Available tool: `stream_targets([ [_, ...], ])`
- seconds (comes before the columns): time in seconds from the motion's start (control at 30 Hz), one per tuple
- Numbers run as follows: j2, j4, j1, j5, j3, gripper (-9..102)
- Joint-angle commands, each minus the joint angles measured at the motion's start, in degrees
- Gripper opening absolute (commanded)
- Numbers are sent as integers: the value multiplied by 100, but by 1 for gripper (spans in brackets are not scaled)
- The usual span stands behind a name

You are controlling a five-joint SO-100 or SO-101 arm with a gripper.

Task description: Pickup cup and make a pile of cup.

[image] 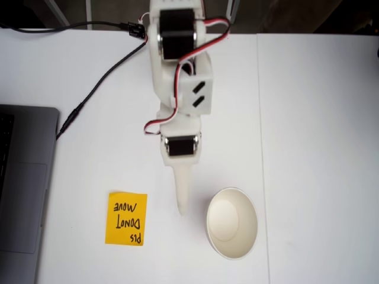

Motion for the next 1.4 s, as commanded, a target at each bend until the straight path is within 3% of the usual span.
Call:
stream_targets([
  [0.0, 571, -316, 18, 9, 202, 33],
  [0.17, 835, -606, 18, 9, 562, 30],
  [0.7, 1582, -1617, 70, 9, 1283, 0],
  [1.37, 2646, -2127, 70, 0, 2549, -7],
])
